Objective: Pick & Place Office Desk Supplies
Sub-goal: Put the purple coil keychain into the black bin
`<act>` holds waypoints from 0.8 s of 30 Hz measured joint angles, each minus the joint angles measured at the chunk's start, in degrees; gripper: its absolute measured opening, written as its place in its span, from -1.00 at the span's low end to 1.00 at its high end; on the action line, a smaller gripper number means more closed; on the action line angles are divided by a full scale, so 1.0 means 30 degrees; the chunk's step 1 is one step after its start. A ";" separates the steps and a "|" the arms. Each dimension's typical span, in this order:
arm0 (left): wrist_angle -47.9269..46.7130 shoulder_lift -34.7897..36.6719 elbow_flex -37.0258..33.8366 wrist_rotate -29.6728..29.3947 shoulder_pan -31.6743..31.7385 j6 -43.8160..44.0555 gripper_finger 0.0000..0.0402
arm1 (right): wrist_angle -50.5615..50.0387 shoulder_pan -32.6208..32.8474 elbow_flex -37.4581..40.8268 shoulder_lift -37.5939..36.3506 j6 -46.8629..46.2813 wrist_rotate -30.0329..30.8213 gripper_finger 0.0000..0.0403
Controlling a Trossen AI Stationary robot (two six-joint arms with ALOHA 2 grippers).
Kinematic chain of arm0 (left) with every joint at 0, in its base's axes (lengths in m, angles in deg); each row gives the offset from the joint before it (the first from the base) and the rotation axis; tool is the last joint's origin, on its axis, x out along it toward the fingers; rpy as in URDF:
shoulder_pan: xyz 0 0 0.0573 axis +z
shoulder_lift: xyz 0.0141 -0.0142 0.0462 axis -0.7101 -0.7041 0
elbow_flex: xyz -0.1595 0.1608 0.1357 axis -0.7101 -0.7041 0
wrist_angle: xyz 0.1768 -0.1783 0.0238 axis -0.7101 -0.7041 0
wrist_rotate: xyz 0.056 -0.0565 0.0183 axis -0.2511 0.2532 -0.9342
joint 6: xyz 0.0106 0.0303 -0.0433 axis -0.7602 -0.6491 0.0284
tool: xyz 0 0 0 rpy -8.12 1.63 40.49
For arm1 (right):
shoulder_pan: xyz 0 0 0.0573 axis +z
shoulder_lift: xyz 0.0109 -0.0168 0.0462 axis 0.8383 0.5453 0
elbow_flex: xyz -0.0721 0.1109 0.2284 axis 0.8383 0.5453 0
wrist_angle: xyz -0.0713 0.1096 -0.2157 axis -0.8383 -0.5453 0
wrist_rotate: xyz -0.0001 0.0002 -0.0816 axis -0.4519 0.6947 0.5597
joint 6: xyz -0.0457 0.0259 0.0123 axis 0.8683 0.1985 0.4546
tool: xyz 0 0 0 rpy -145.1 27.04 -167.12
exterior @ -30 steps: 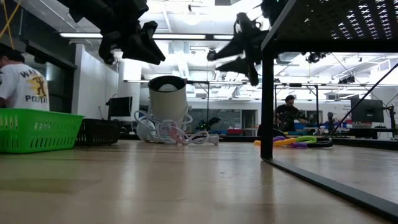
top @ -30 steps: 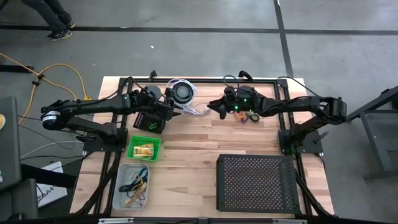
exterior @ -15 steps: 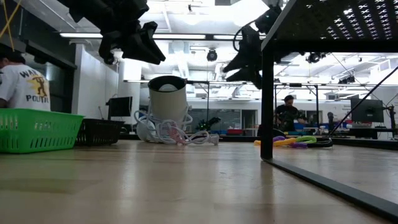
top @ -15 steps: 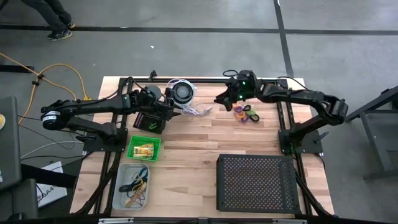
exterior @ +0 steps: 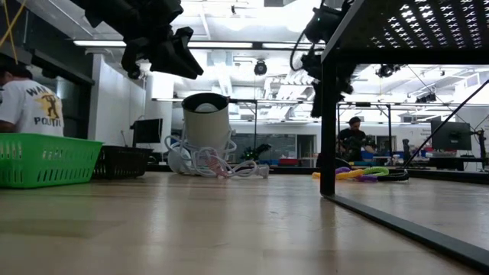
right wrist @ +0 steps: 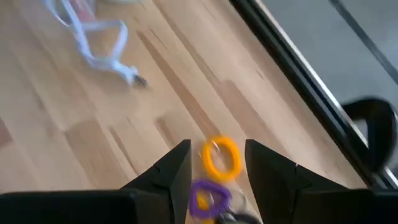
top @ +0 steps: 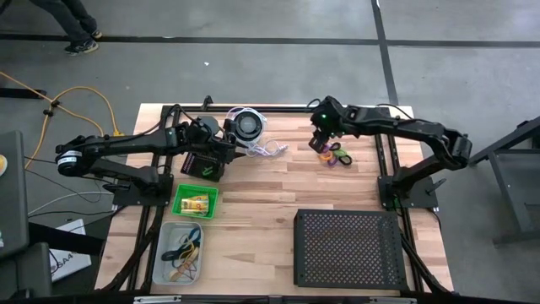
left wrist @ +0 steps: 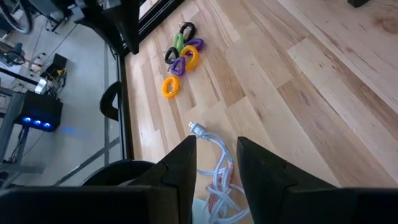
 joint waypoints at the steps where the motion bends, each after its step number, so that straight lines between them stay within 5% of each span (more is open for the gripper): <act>1: 0.0000 0.0000 -0.0007 0.0000 0.0000 -0.0005 -0.46 | -0.0286 -0.0056 0.0000 0.0003 -0.0038 0.0056 -0.31; 9: 0.0015 0.0000 0.0000 -0.0007 0.0000 -0.0007 -0.46 | -0.2526 -0.0166 0.0000 0.0862 0.0723 -0.0629 -0.31; 24: 0.0080 0.0000 0.0000 -0.0007 -0.0007 -0.0010 -0.46 | -0.4453 -0.0135 0.0036 0.2719 0.7116 -0.1754 -0.31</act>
